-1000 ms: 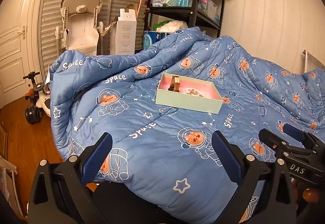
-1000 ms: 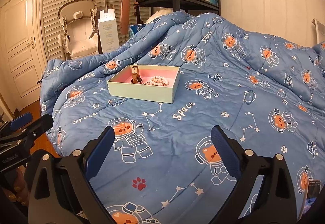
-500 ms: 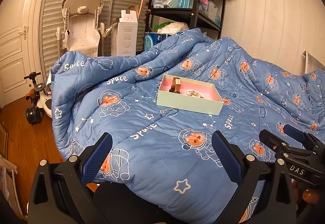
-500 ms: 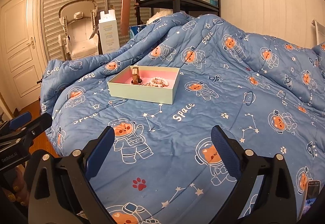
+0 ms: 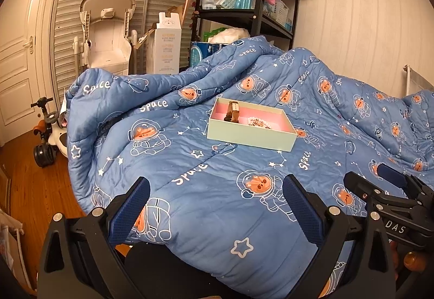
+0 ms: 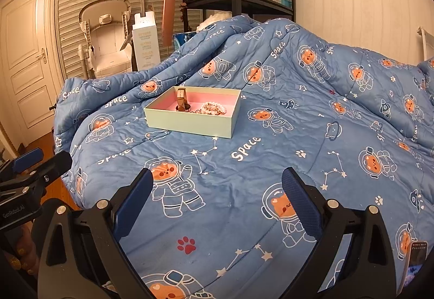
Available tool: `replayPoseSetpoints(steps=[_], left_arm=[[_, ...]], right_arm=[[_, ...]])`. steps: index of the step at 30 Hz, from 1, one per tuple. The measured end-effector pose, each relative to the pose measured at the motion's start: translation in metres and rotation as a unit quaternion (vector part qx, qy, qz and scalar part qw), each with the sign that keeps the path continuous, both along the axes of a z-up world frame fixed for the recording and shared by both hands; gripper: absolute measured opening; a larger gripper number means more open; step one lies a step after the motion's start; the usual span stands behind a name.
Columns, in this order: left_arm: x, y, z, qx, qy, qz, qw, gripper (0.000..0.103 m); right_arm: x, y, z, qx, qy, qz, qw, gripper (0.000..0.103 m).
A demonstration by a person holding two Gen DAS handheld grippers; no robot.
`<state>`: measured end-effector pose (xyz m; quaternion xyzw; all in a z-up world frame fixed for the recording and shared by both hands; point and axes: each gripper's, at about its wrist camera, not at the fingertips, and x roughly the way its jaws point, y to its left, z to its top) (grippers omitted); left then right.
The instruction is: Organize jewelry
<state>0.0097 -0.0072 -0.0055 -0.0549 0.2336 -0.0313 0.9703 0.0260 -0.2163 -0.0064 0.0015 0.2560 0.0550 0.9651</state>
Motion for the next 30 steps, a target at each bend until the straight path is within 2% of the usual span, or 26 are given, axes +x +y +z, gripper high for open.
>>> replayPoseSetpoints(steps=[30], left_arm=[[-0.0014,-0.0050,0.0002,0.005,0.004,0.002,1.0000,0.096]], right_arm=[[-0.0008,0.0005,0.0002,0.005,-0.006,0.009,1.000,0.094]])
